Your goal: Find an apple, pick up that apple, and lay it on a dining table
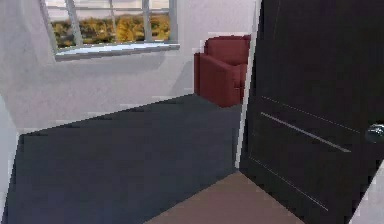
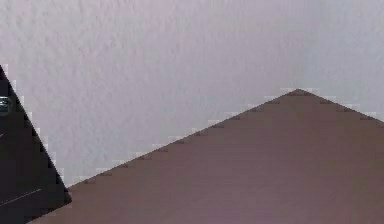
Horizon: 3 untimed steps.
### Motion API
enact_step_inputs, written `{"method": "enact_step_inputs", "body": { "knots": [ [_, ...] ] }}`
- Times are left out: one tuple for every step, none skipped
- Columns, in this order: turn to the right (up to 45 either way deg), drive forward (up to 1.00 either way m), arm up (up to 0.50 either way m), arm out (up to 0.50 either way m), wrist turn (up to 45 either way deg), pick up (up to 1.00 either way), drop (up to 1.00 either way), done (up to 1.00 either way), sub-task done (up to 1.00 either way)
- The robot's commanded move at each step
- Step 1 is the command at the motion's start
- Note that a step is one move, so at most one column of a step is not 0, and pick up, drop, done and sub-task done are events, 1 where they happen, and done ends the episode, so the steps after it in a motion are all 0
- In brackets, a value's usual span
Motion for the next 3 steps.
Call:
{"method": "enact_step_inputs", "body": {
  "knots": [
    [0.0,1.0,0.0,0.0,0.0,0.0,0.0,0.0,0.0],
    [-6.0,0.0,0.0,0.0,0.0,0.0,0.0,0.0,0.0],
    [0.0,0.55,0.0,0.0,0.0,0.0,0.0,0.0,0.0]
  ]
}}
